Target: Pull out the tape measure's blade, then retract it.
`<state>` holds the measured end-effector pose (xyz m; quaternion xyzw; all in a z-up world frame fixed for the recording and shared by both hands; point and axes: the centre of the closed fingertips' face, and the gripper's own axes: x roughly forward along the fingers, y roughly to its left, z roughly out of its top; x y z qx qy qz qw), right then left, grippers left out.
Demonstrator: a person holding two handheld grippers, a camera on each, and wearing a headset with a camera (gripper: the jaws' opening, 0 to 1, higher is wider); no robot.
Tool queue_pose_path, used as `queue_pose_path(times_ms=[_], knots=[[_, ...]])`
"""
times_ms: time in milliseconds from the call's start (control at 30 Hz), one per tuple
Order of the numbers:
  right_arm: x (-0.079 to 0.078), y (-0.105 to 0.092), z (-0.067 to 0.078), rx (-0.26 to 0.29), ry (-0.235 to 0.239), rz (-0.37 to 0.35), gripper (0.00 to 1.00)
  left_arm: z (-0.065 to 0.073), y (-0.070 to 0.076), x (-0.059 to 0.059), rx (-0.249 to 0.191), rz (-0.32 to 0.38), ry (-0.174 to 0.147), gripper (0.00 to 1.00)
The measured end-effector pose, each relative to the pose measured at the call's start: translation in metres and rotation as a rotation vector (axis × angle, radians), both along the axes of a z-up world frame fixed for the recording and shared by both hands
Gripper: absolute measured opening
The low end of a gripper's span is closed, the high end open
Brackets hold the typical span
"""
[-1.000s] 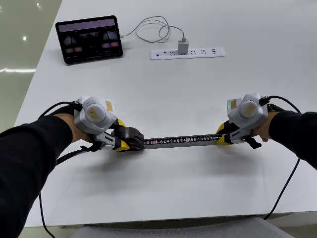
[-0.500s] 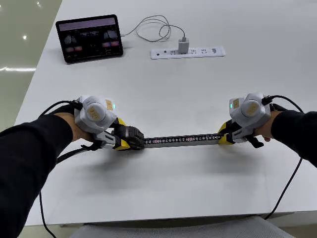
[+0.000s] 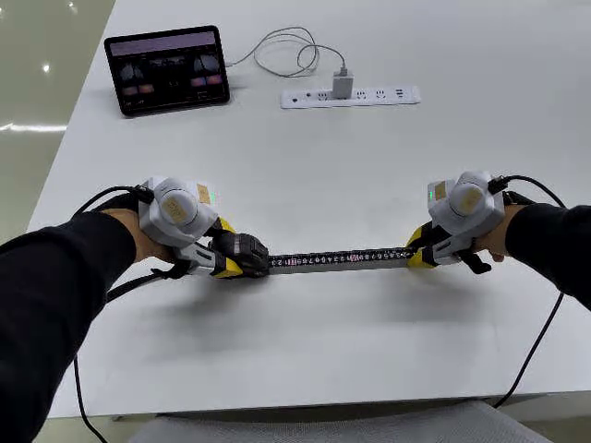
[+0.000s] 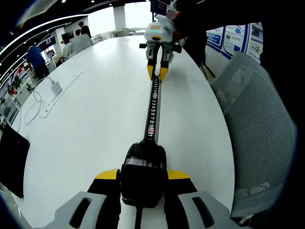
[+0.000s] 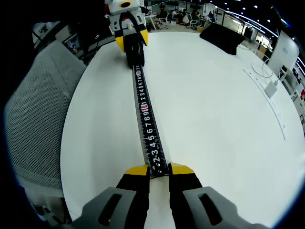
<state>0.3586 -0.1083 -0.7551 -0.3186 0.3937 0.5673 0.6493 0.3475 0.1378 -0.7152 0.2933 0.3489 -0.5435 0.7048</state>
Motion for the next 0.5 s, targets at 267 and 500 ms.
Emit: queue_pose_path(times_ms=[267, 500], knots=[[-0.0002, 0.0007, -0.0001, -0.006, 0.002, -0.002, 0.11, 0.0012, -0.0019, 0.0002, -0.048, 0.017, -0.014, 0.31], [-0.0028, 0.0021, 0.0004, -0.034, 0.004, -0.010, 0.13, 0.0084, -0.0024, -0.0004, -0.037, -0.035, -0.046, 0.31]])
